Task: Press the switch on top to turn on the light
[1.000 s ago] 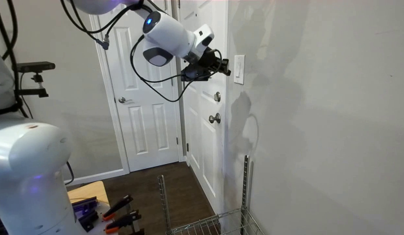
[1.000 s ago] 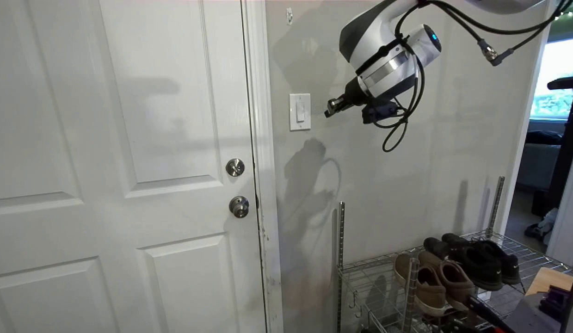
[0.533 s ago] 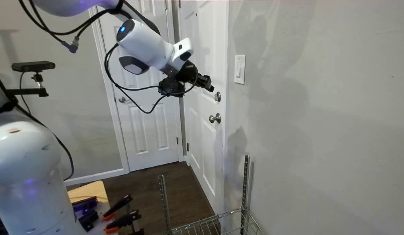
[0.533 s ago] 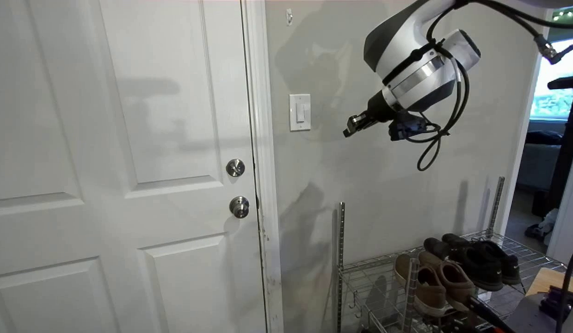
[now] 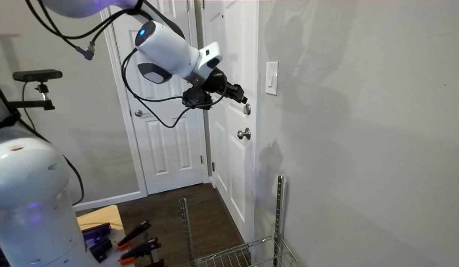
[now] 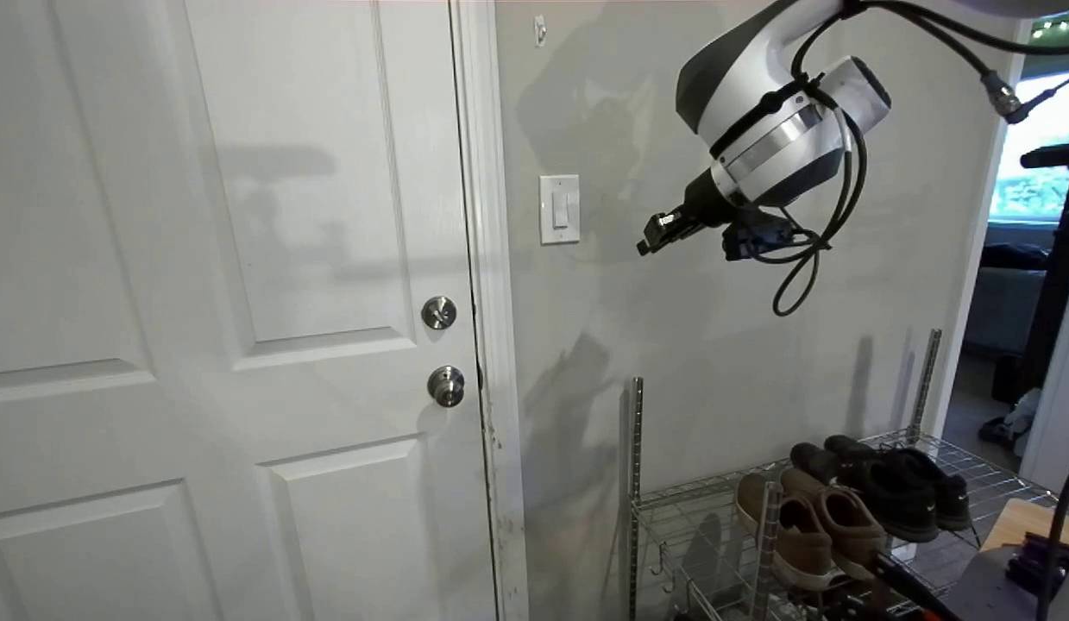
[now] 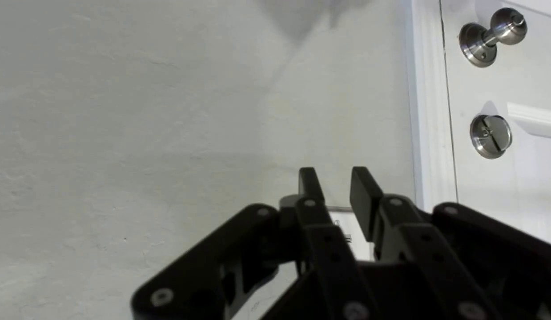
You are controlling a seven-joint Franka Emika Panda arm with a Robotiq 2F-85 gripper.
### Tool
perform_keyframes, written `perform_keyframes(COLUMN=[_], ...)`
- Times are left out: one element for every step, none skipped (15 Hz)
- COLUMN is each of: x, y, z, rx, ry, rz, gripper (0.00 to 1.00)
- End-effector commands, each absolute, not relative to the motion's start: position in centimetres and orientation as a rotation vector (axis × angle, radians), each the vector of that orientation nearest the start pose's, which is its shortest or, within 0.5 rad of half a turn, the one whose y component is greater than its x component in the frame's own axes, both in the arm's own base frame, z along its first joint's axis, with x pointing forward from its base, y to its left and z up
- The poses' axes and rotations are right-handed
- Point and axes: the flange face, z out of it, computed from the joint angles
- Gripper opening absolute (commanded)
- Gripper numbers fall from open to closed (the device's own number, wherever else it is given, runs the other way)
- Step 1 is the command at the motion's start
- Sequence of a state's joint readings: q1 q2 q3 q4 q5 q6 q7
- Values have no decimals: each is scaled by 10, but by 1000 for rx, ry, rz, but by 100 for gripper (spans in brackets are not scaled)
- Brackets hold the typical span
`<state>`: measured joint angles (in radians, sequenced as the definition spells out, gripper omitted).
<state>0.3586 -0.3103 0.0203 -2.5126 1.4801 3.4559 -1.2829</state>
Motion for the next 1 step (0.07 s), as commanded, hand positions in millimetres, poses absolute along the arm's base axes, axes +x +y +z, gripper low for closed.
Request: perform_keyframes(x=[421], y=[43], z=[464], rx=[-2764], ry=[-31], rz=[-1517], gripper=[26])
